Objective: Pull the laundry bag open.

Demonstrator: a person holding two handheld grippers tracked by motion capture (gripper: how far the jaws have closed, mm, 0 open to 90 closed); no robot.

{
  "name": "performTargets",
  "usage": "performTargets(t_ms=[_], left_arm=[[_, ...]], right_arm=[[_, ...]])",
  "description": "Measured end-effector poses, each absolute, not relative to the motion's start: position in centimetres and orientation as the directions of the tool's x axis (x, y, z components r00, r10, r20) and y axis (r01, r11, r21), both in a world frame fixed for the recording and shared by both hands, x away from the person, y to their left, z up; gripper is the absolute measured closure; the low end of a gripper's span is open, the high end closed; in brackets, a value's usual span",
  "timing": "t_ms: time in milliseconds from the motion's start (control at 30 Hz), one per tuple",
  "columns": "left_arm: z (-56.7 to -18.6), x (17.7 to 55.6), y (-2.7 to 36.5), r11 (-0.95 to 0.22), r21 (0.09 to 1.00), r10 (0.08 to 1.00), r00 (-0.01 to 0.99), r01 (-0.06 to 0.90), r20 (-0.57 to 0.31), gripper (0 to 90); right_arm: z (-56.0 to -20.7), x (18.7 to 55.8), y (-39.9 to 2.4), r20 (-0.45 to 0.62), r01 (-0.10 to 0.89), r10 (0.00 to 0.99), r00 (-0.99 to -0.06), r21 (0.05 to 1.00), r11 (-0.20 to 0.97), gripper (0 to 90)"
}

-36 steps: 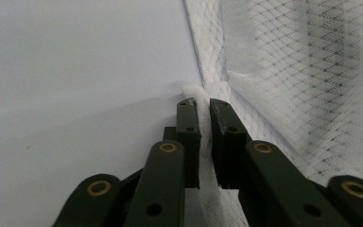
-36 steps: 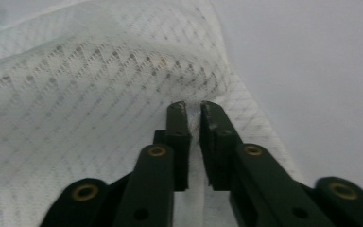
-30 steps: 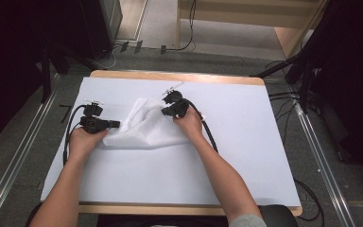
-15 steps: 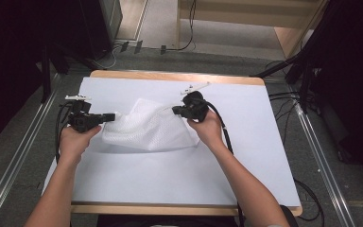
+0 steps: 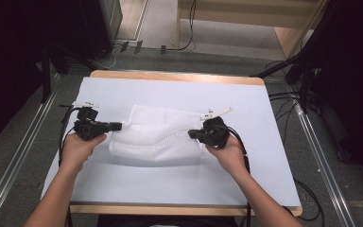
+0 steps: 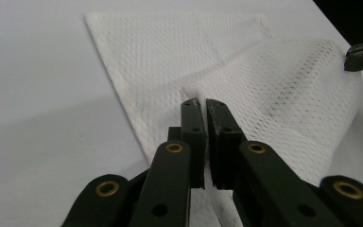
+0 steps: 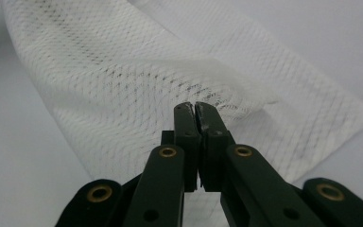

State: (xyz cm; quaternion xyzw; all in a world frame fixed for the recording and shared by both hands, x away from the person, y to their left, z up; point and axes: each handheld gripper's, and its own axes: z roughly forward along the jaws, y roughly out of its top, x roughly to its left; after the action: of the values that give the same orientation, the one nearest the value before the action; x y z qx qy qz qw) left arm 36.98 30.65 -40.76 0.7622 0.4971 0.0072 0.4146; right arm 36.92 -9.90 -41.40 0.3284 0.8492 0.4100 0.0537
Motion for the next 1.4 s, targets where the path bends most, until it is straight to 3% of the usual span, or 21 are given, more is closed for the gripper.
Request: performTargets(t_ms=[400, 633, 900, 1400], left_arm=[[-42.8, 36.9, 30.3, -0.216, 0.576, 0.778, 0.495, 0.788, -0.386, 80.6], [-41.5, 37.6, 29.9, -0.257, 0.613, 0.782, 0.533, 0.747, -0.322, 66.1], [-41.0, 40.1, 29.9, -0.247, 0.623, 0.797, 0.522, 0.742, -0.304, 63.6], [-44.7, 42.8, 29.6, -0.239, 0.551, 0.833, 0.46, 0.799, -0.306, 64.0]], right_arm=[[-44.2, 34.1, -11.1, 0.218, 0.569, 0.603, -0.768, 0.665, 0.484, 88.2], [-43.4, 33.8, -12.0, 0.212, 0.555, 0.611, -0.762, 0.699, 0.451, 74.7], [-43.3, 36.4, -13.1, 0.192, 0.57, 0.677, -0.71, 0.72, 0.395, 71.2], [-46.8, 41.8, -12.7, 0.178, 0.66, 0.78, -0.601, 0.661, 0.357, 68.8]])
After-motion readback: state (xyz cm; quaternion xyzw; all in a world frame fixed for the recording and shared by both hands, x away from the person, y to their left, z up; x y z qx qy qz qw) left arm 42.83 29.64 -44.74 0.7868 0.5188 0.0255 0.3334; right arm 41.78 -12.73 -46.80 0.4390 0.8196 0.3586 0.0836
